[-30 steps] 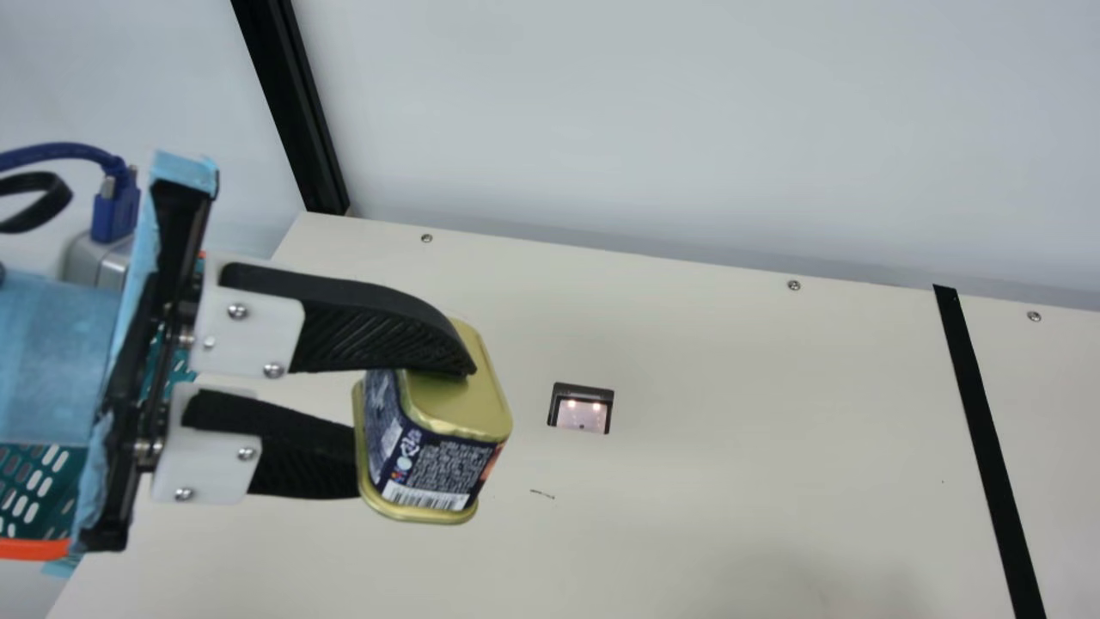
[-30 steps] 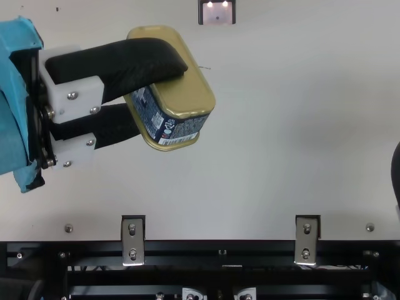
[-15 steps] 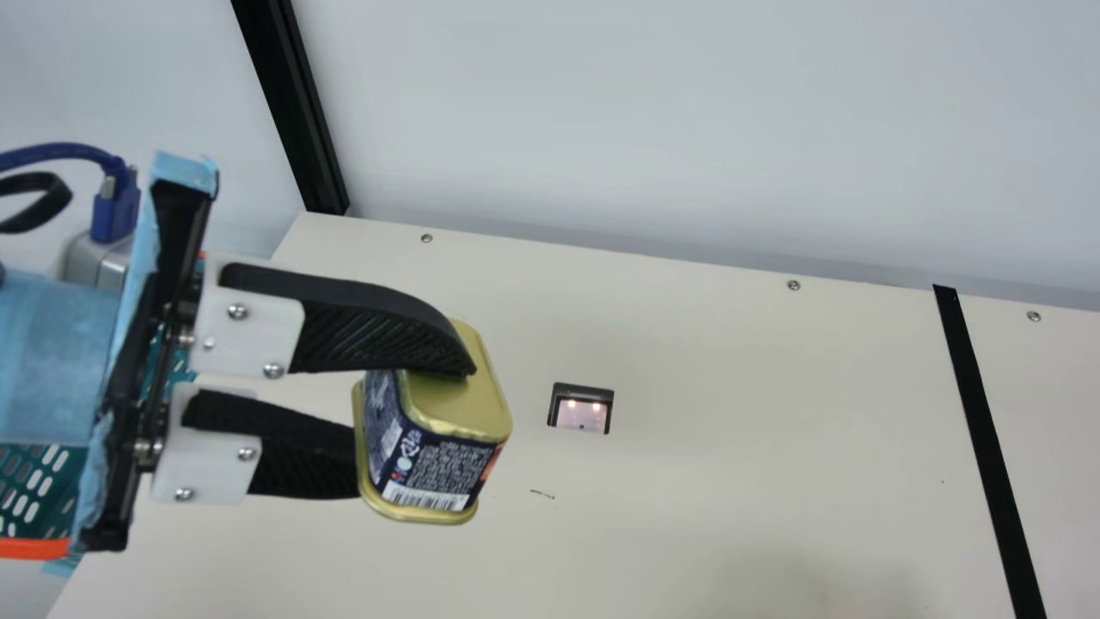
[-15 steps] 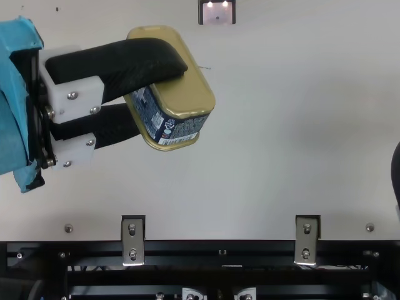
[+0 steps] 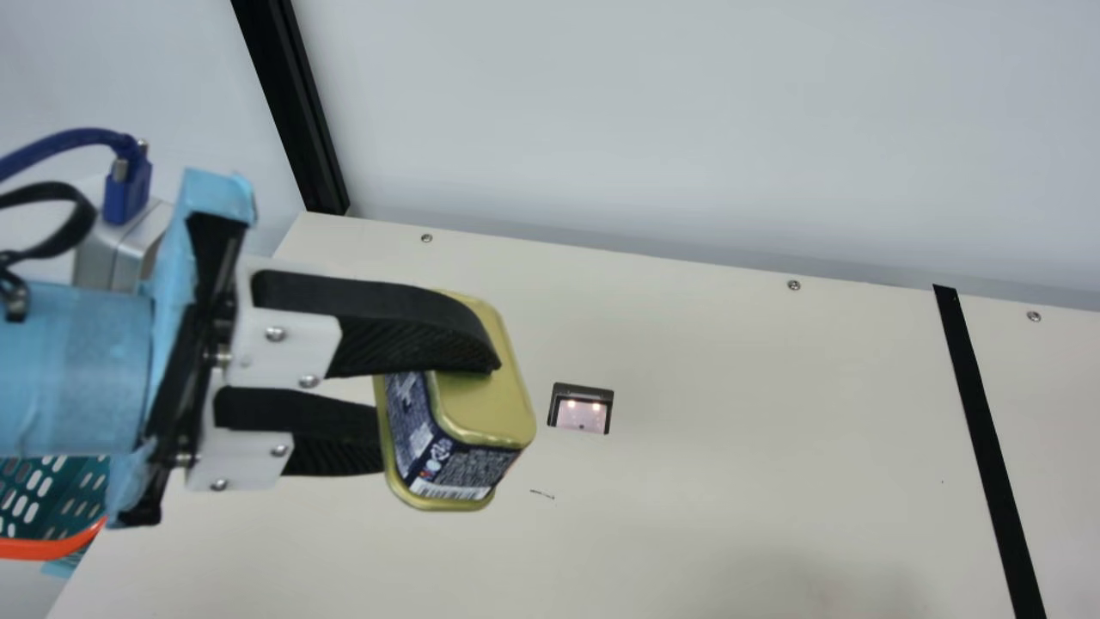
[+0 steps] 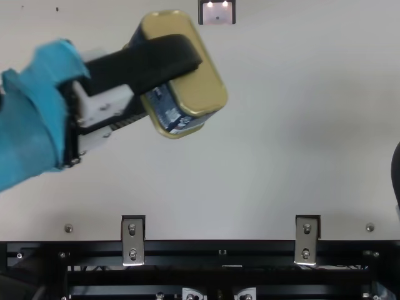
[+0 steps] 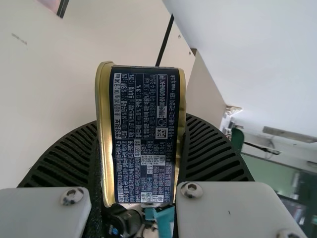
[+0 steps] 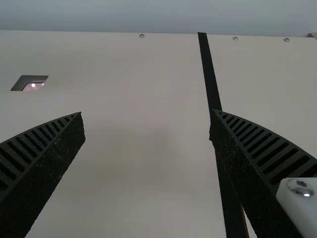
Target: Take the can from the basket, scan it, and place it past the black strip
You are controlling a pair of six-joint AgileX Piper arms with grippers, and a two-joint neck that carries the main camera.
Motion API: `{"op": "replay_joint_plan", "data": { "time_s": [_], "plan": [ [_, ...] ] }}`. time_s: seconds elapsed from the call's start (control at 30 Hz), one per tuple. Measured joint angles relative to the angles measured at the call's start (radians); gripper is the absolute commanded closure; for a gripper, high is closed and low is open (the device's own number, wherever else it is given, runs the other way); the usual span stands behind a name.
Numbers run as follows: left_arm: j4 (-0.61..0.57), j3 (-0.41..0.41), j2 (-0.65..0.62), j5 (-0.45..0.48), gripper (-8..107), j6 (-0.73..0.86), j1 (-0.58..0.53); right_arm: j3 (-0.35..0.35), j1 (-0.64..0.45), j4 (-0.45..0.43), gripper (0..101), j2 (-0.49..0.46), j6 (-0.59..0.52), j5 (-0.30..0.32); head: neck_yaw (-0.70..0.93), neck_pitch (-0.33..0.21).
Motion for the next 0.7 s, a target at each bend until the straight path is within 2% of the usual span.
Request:
{"op": "replay_joint_plan", "data": {
  "time_s": [0.43,0.6,0.7],
  "plan": [
    [0.329,0.052,0.092,-0.420,89,-0.106,-0.353,0.000,0.000,0.000,0,0.000,0.000,0.000,0.000,0.005],
    [0.459,0.063,0.149,-0.543,89,-0.180,-0.449,0.000,0.000,0.000,0,0.000,0.000,0.000,0.000,0.005],
    [0.488,0.067,0.175,-0.601,89,-0.229,-0.496,0.000,0.000,0.000,0,0.000,0.000,0.000,0.000,0.000]
  ]
}}
